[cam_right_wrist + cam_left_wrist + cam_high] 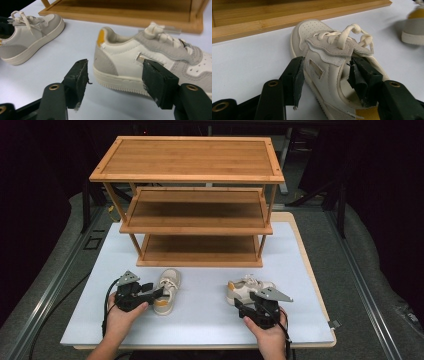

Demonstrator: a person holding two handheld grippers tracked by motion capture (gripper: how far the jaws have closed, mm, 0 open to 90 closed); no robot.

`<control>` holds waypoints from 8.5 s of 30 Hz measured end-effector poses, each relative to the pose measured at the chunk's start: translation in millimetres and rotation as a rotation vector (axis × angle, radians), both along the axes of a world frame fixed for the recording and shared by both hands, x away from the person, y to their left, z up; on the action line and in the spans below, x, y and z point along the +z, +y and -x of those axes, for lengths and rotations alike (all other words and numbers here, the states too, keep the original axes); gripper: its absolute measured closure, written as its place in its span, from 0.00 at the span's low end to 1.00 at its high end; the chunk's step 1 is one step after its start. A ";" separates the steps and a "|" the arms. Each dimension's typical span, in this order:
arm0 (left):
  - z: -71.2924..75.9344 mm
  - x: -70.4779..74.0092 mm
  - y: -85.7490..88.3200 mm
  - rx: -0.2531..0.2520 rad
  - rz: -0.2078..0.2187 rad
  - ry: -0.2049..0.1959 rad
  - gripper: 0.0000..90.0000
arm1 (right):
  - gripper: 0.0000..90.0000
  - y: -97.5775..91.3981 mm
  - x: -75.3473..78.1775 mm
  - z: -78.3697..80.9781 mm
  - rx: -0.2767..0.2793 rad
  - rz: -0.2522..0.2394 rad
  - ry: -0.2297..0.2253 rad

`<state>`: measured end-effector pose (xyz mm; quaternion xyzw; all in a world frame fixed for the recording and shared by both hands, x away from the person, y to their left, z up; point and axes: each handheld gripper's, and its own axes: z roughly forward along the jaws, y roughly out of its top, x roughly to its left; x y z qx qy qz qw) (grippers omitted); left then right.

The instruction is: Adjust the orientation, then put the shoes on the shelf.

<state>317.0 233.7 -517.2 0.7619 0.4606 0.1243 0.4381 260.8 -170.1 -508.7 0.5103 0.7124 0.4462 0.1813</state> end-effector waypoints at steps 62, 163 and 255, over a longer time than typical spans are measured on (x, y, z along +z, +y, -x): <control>-4.5 -2.9 -12.0 -0.004 0.029 0.041 0.63 | 0.60 -20.6 -15.0 7.9 -0.188 -0.043 0.061; 25.1 -16.2 -92.0 0.135 0.081 0.021 0.64 | 0.65 79.1 -24.0 -18.6 -0.095 -0.096 0.068; 18.3 24.8 -93.3 0.138 0.093 -0.011 0.68 | 0.72 80.5 13.8 -20.6 -0.110 -0.099 -0.004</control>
